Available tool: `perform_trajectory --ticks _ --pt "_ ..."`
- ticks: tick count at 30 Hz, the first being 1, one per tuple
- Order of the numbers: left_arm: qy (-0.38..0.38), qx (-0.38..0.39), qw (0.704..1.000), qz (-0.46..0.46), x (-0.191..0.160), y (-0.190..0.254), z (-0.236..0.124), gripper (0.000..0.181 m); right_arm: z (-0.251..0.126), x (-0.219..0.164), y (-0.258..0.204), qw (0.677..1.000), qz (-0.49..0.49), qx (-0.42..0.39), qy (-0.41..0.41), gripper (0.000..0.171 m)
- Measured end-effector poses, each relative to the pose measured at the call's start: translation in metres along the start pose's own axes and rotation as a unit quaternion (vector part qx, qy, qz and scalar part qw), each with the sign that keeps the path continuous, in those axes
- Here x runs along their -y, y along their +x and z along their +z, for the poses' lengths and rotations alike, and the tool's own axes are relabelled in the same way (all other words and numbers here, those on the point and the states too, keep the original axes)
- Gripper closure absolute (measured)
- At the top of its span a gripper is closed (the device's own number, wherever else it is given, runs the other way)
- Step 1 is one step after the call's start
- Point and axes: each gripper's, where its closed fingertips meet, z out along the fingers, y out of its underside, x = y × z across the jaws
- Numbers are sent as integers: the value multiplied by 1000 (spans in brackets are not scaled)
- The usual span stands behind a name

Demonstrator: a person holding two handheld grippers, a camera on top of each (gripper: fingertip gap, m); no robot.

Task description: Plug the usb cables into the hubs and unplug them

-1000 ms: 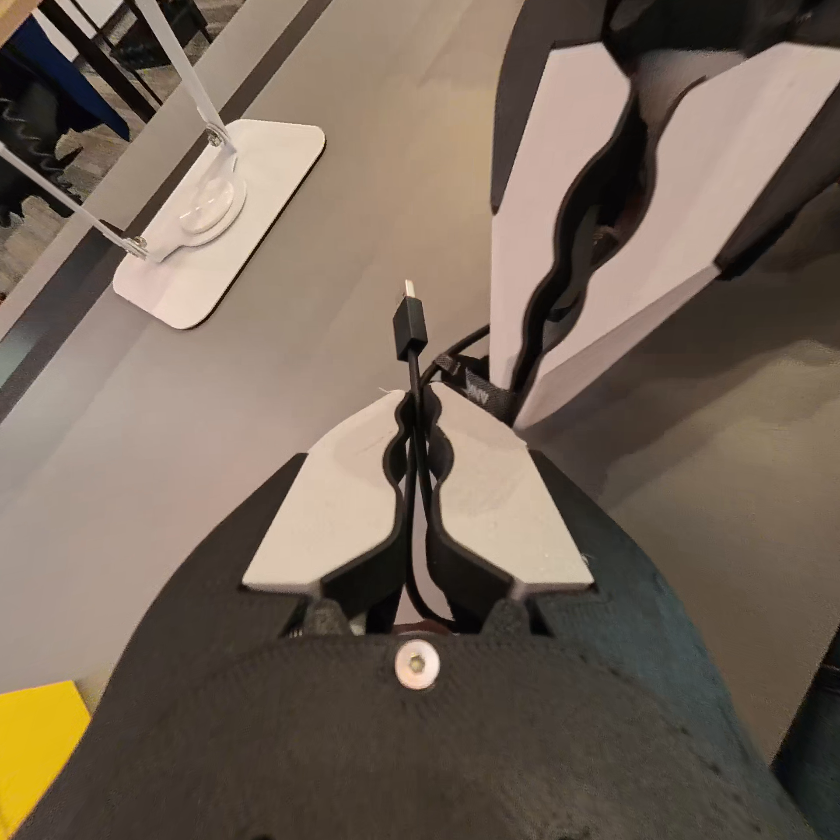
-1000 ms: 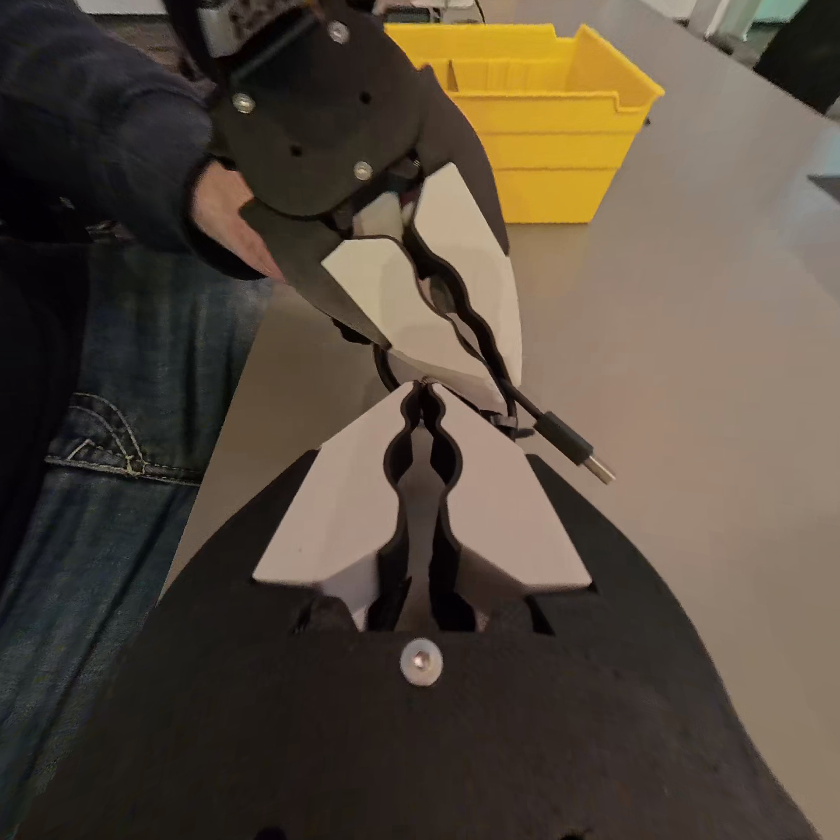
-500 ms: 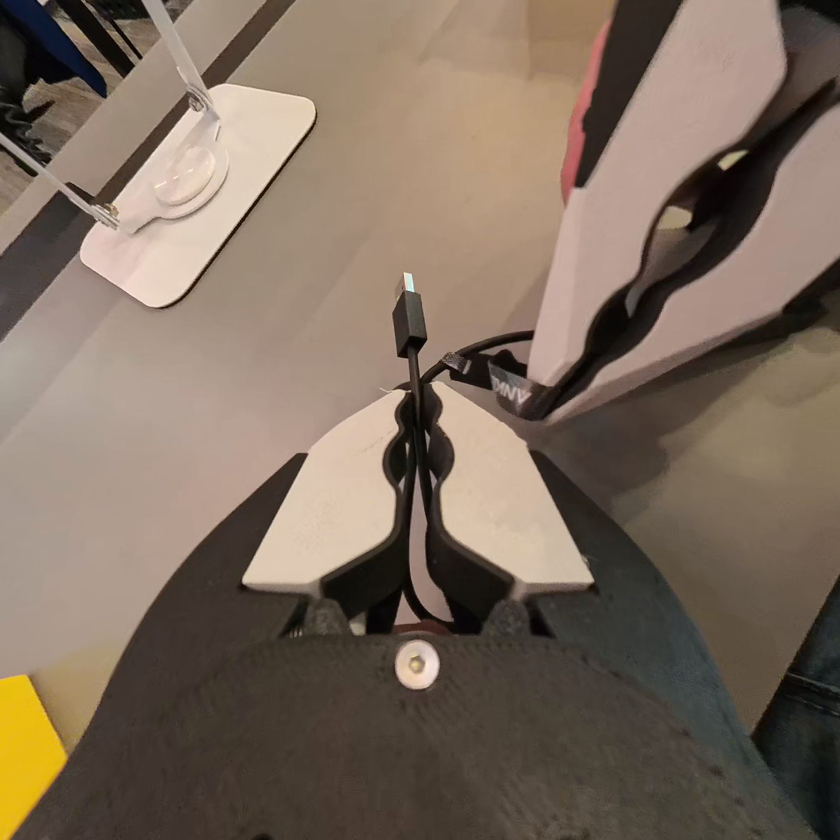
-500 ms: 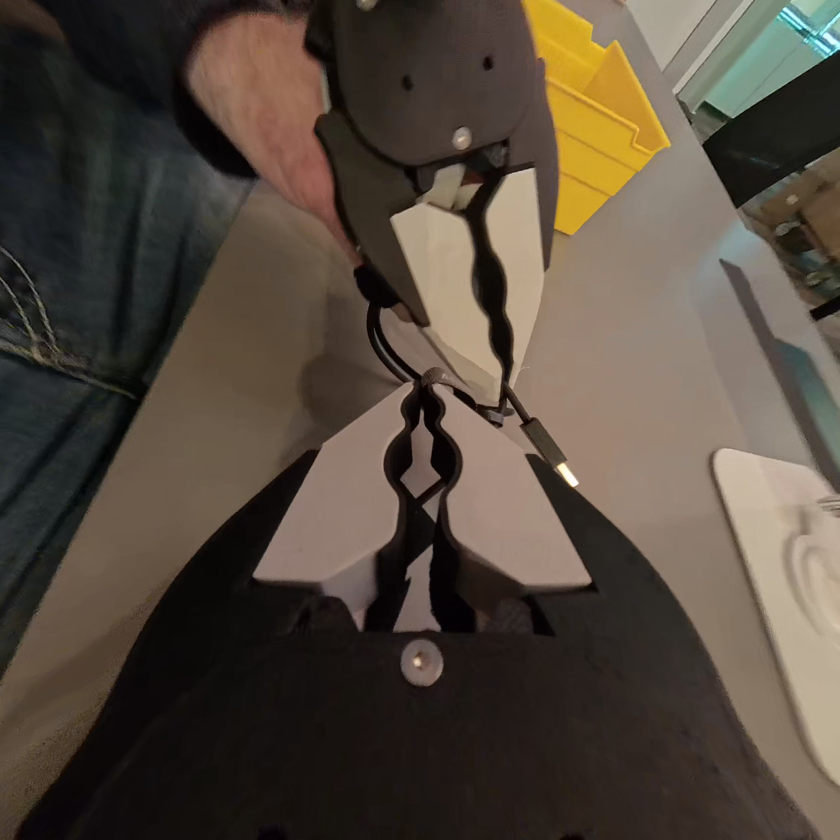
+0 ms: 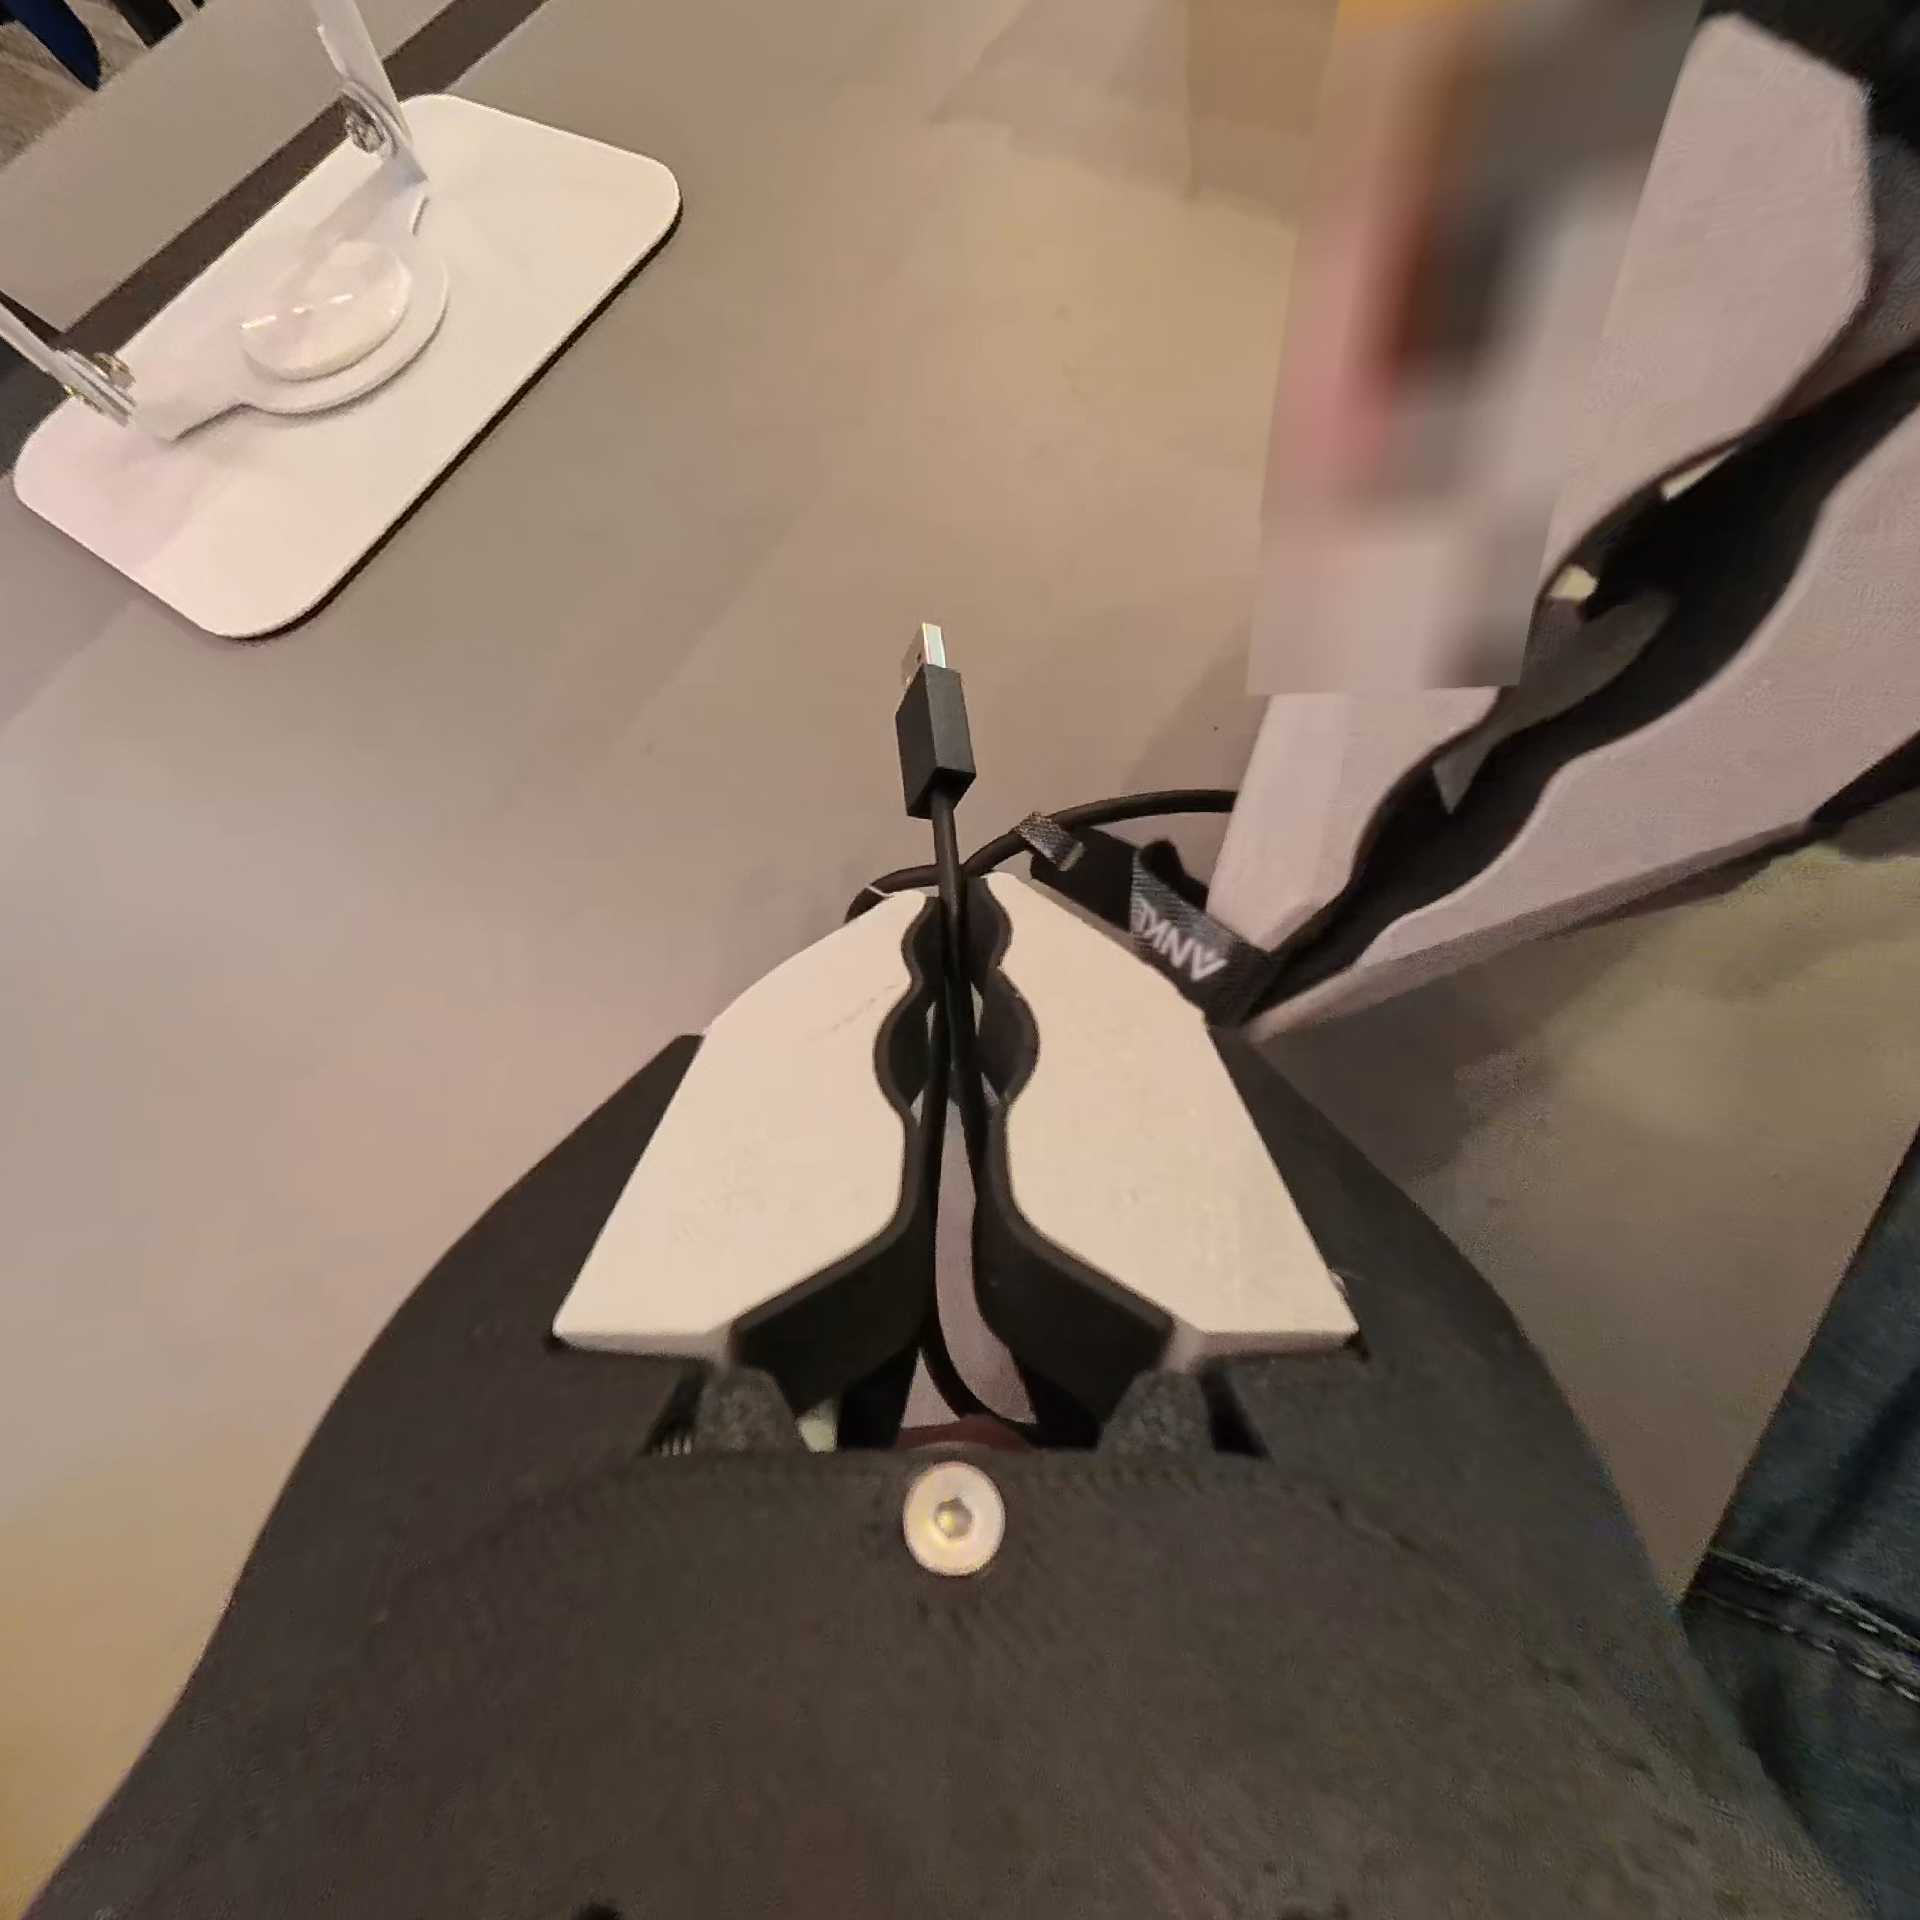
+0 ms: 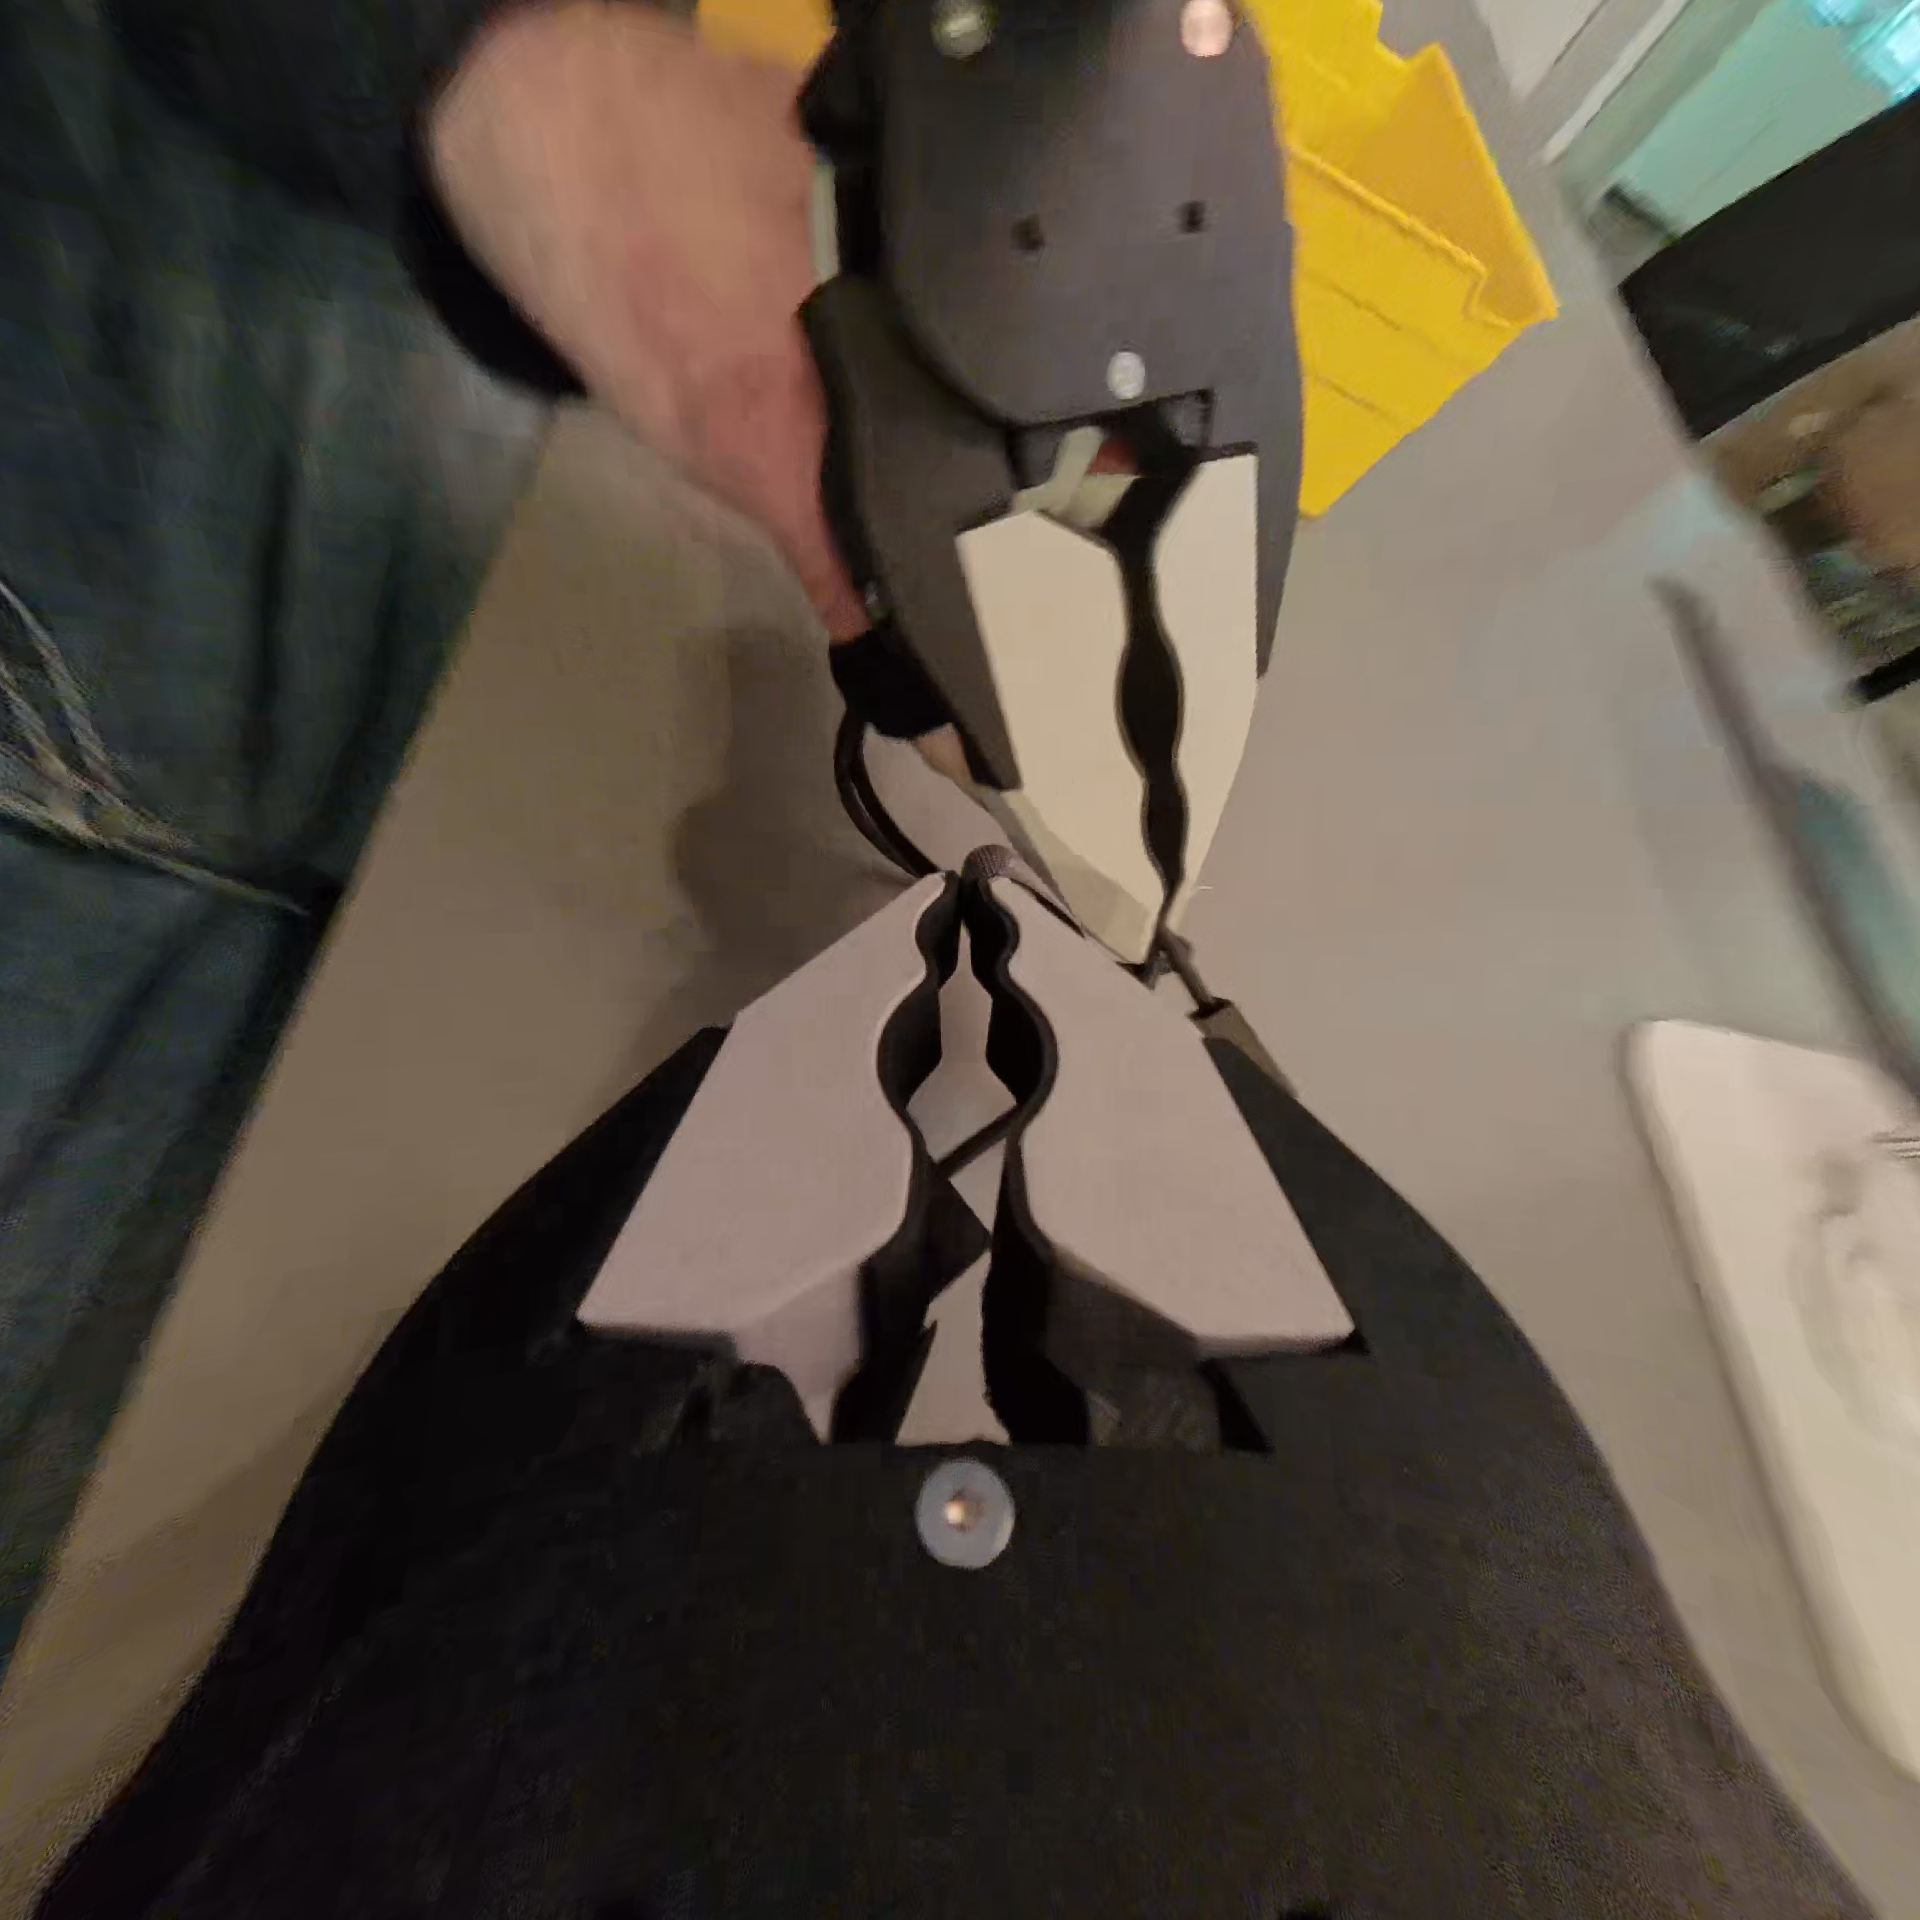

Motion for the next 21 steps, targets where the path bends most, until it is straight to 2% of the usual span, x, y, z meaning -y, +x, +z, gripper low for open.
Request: perform_trajectory --ticks 1,3,6,9,10,11,16,21 --pt "-1 4 1000 2 -1 -2 0 178 1 2 2 999 46 17 17 171" --pt "1 1 1000 1 0 -4 0 178 4 5 2 998 51 10 19 171" --pt "-9 27 999 22 -2 -10 -1 178 7 11 5 984 157 54 58 170" --pt "-7 16 1000 10 -2 -9 1 178 17 6 -4 972 207 105 35 154" --pt "-10 13 1000 15 -3 -7 2 178 21 2 -5 972 209 106 17 161" --pt "-12 16 1000 21 -4 -6 2 178 22 -3 -2 980 178 89 3 171" --pt "-7 2 1000 5 -4 -7 2 178 13 4 -2 996 66 62 12 171" --pt "-5 -9 1000 -4 -3 -6 2 178 4 3 -4 998 13 50 34 171"
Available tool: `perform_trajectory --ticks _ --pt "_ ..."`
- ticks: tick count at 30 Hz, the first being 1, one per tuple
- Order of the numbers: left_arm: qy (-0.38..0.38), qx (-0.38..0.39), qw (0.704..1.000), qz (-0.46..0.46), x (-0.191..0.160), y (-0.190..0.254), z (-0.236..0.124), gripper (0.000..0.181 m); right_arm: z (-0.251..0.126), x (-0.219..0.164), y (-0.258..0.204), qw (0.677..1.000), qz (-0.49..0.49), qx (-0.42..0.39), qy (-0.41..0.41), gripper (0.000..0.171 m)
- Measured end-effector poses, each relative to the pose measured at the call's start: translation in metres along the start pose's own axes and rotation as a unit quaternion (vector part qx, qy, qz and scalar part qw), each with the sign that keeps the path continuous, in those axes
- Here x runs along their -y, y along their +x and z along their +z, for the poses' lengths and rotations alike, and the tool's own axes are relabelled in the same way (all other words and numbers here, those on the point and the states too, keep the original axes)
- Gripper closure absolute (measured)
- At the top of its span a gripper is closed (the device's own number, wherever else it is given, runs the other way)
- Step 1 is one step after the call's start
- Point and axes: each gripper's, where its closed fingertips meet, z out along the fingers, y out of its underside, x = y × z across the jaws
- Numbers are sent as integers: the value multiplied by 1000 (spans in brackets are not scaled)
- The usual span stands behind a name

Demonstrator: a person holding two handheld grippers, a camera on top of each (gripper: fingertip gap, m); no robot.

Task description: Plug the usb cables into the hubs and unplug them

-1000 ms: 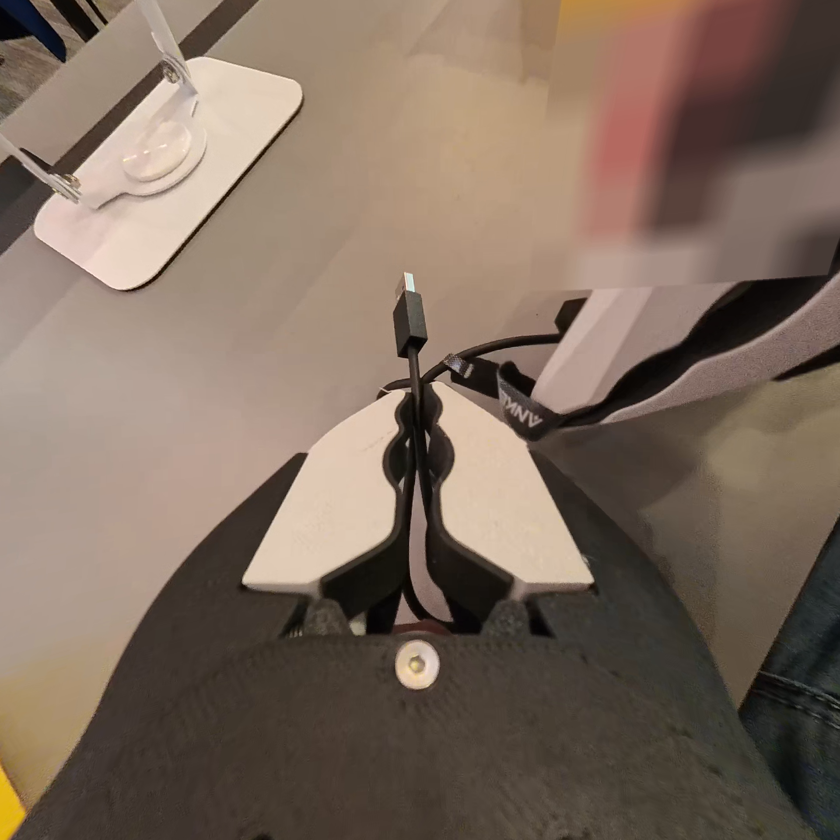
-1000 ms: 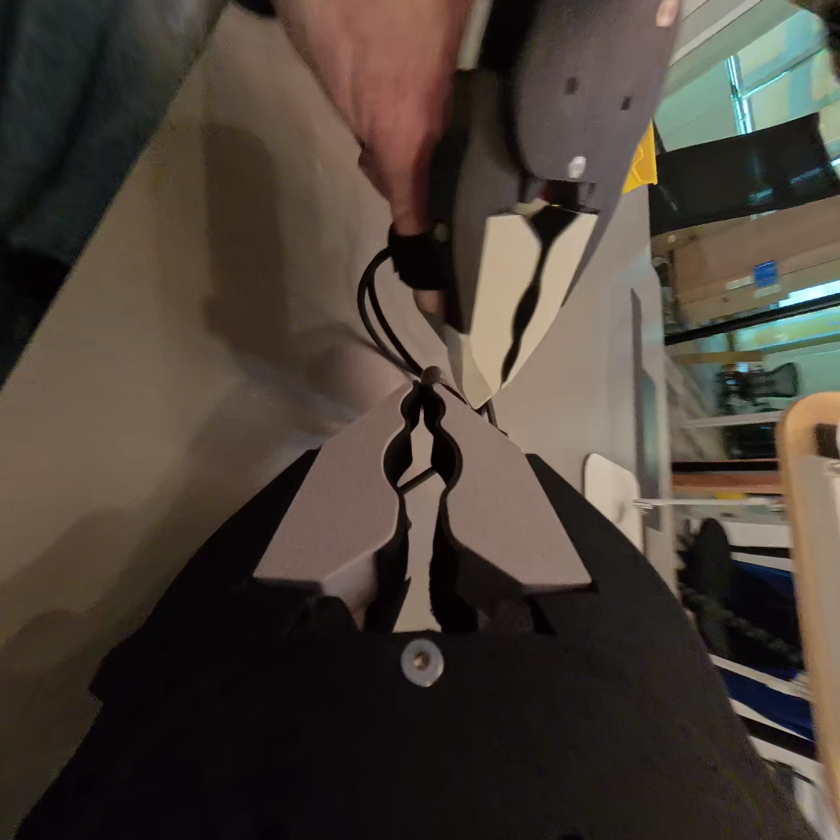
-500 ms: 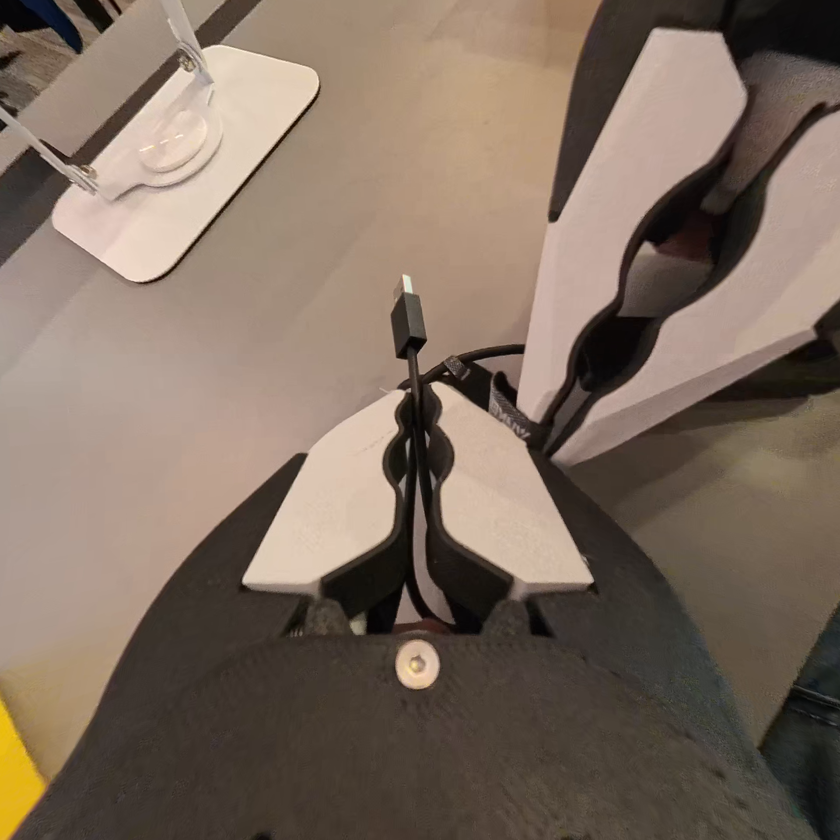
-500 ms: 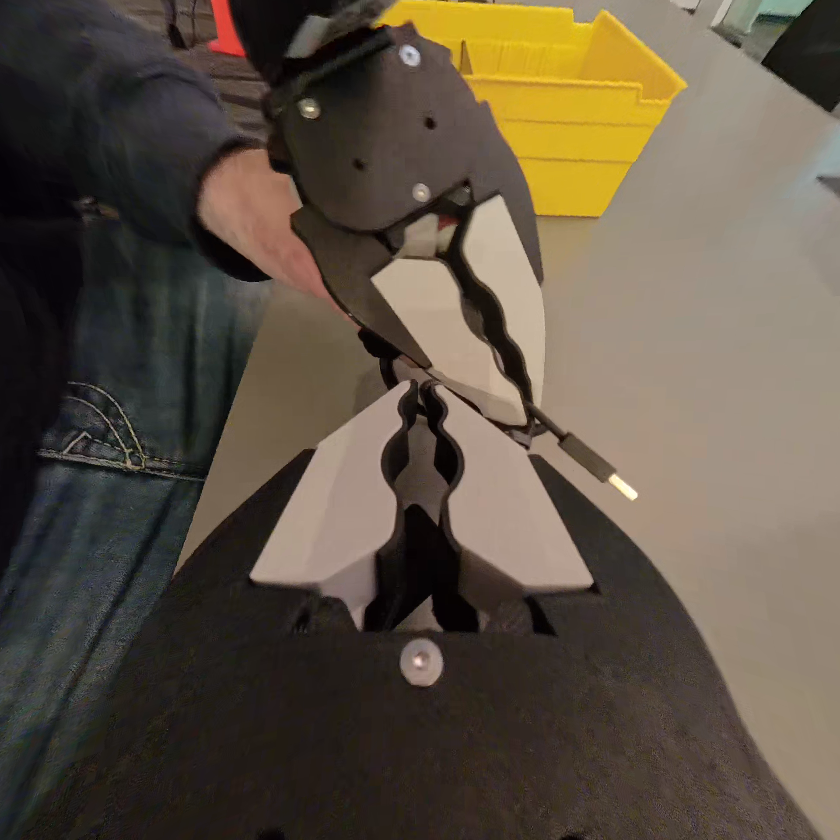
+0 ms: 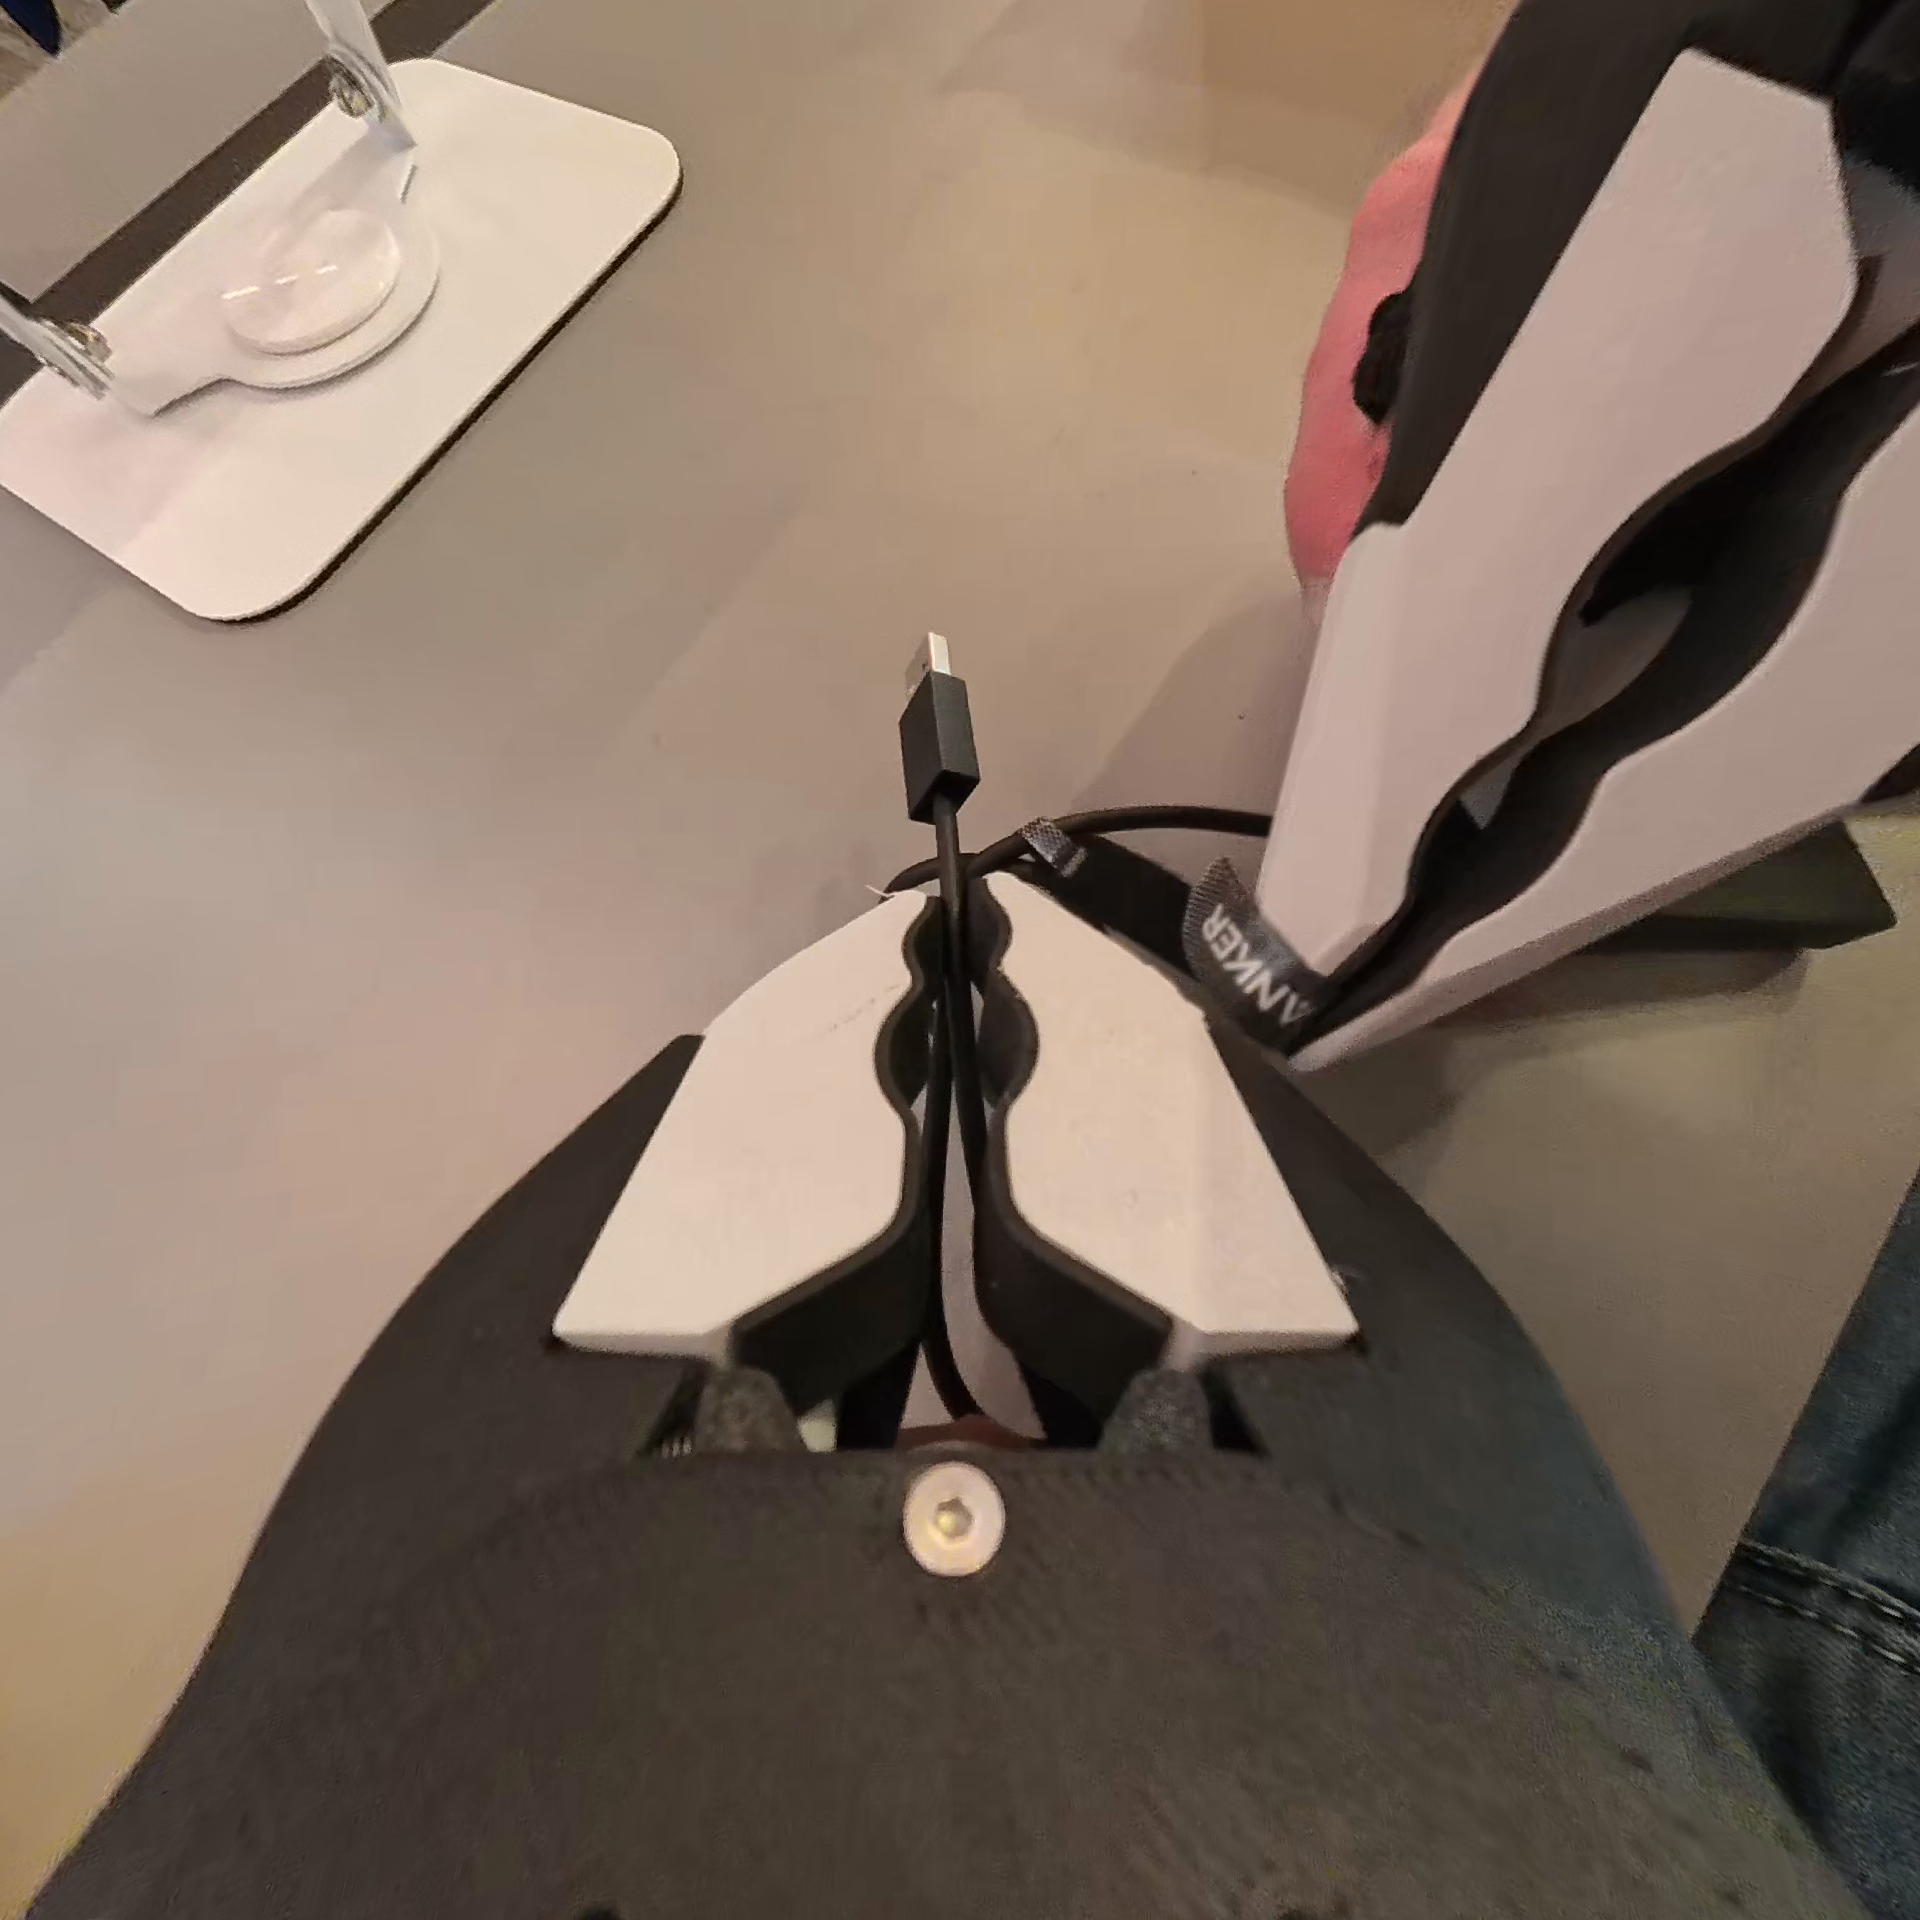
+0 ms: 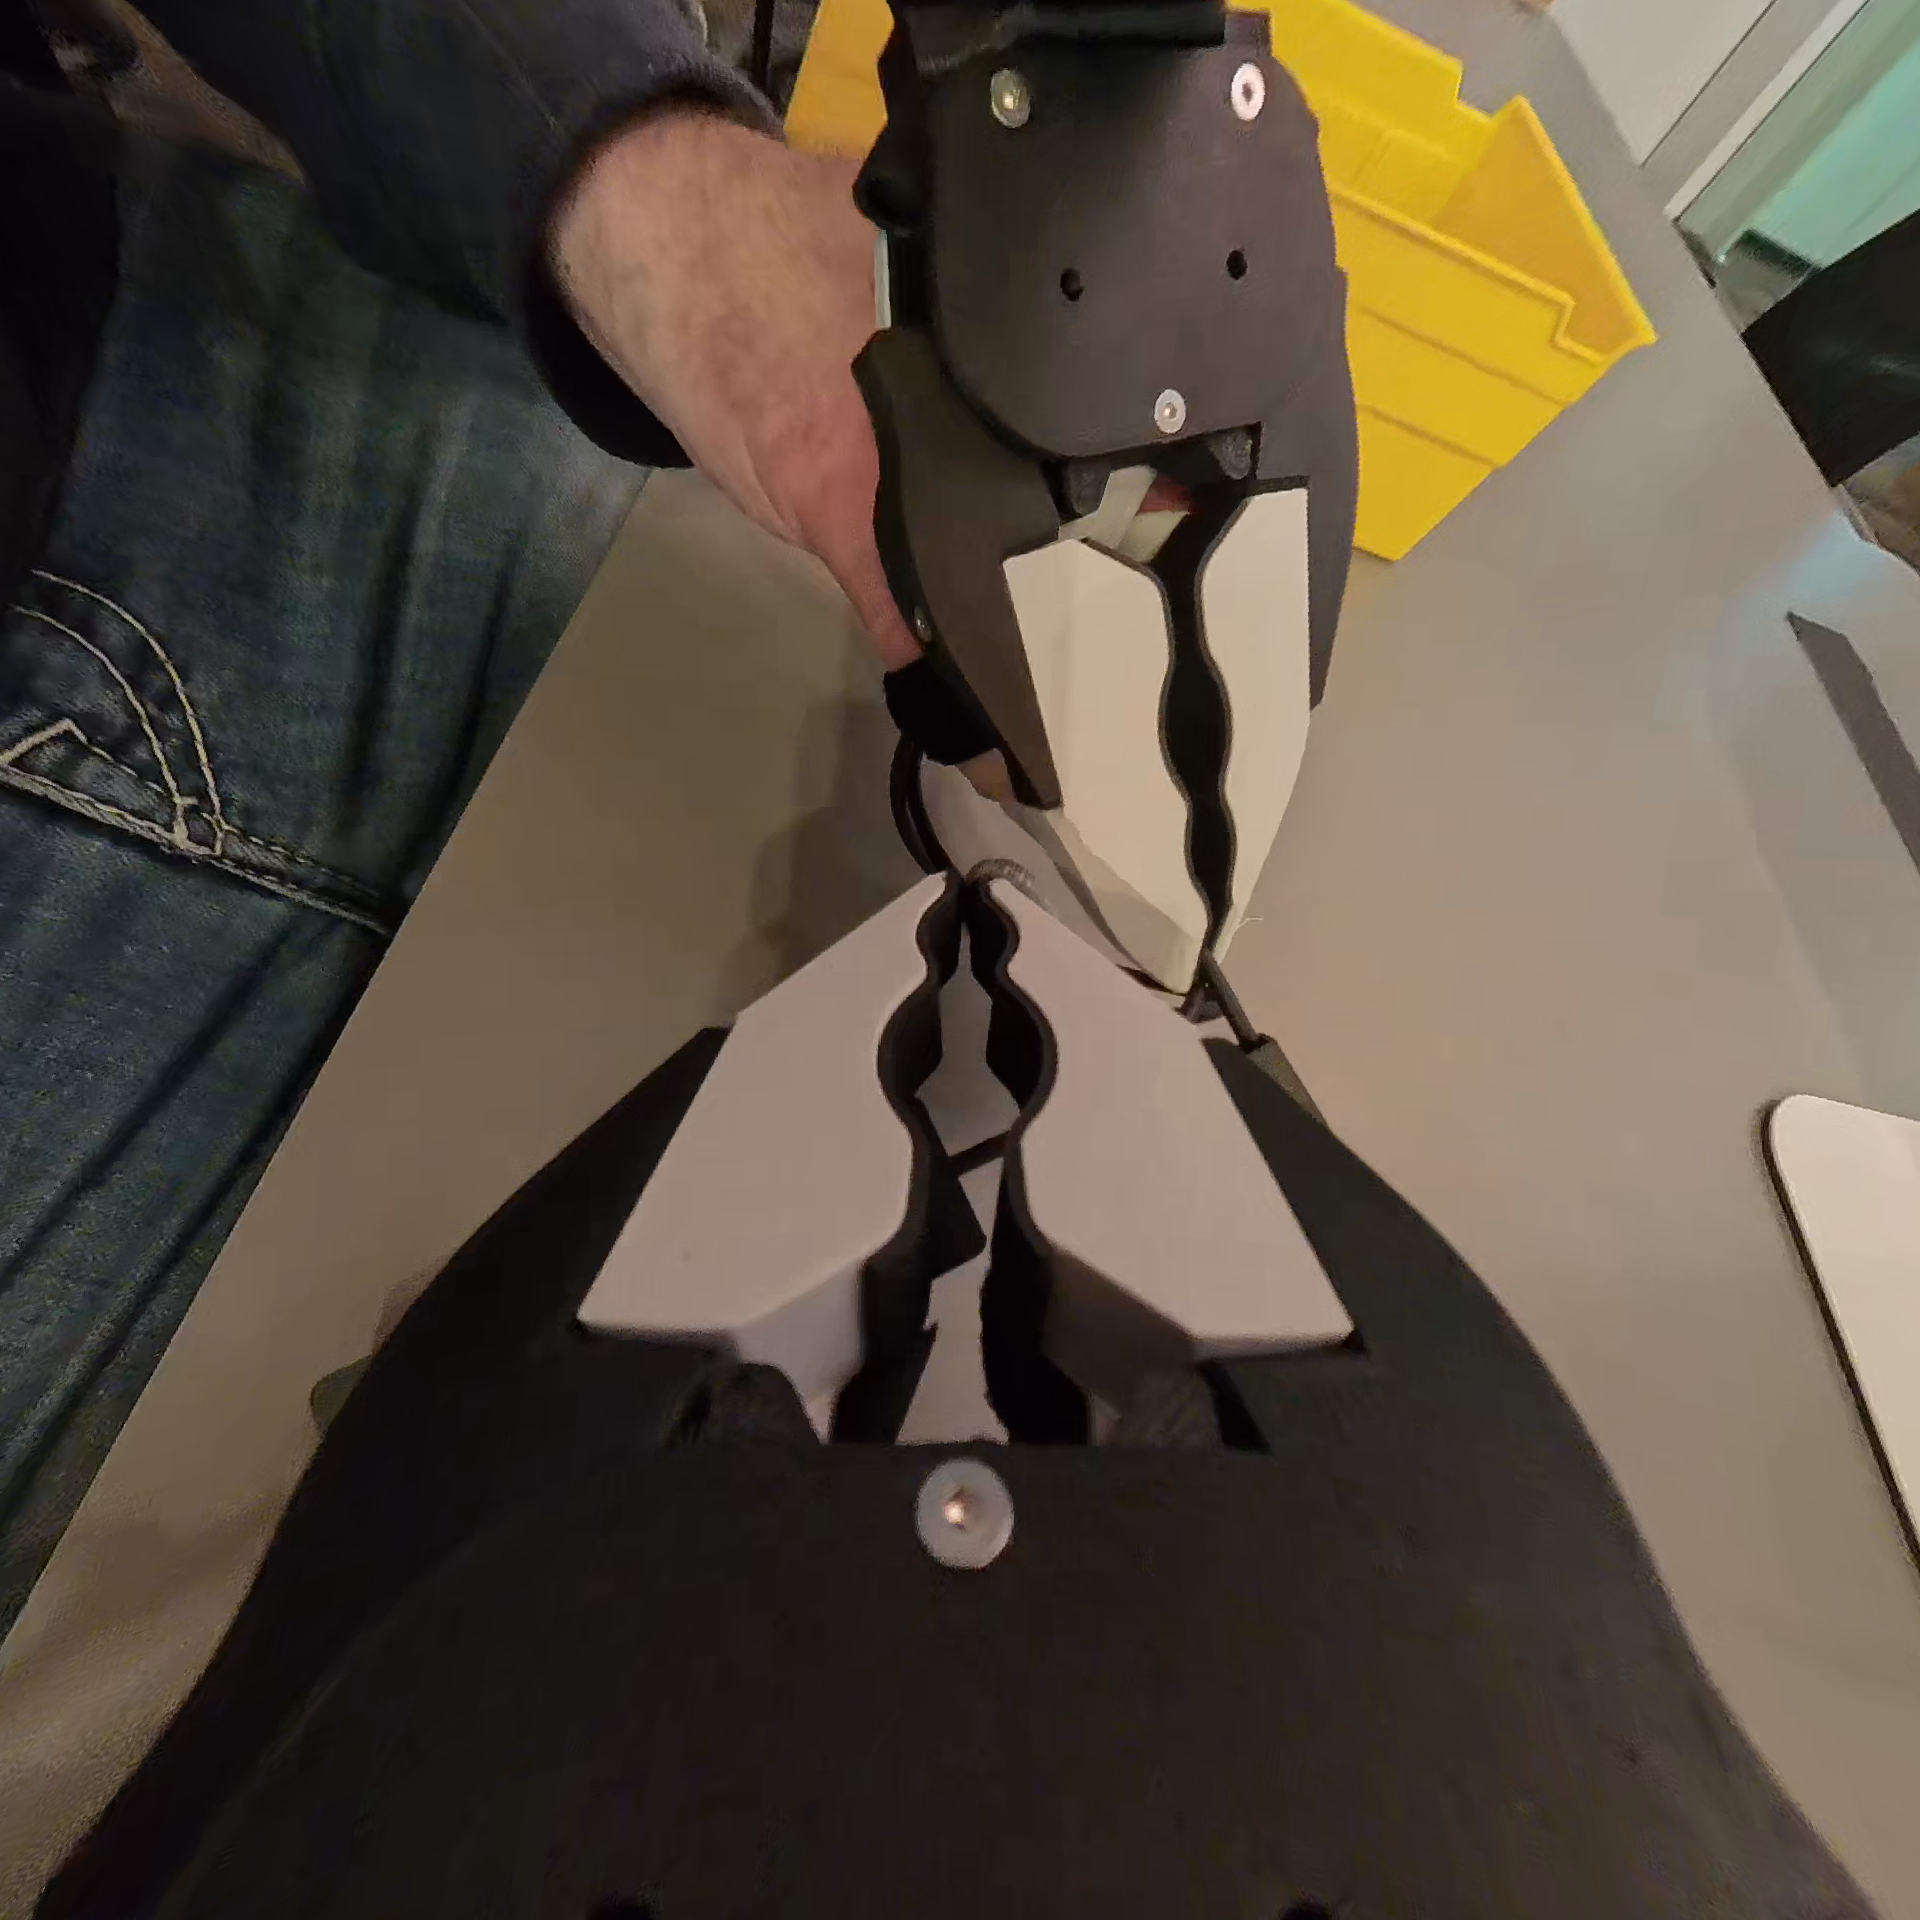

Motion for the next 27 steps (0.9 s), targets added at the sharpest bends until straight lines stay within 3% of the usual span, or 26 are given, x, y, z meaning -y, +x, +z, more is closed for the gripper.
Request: perform_trajectory --ticks 4,8,12,14,23,27 --pt "-3 8 1000 8 0 2 1 179 -4 1 1 1000 14 5 22 171" --pt "-5 16 1000 14 1 1 1 178 1 -4 -5 995 79 57 12 157" --pt "-7 15 1000 22 2 7 3 178 12 -7 0 992 114 53 -9 171" --pt "-9 17 1000 24 1 4 2 178 16 -6 -2 993 106 51 -5 169" --pt "-20 18 1000 15 -8 0 8 178 12 -15 -12 991 -112 -16 -70 171" --pt "-13 -7 1000 3 -6 2 8 178 4 0 -9 999 -45 -7 2 171"
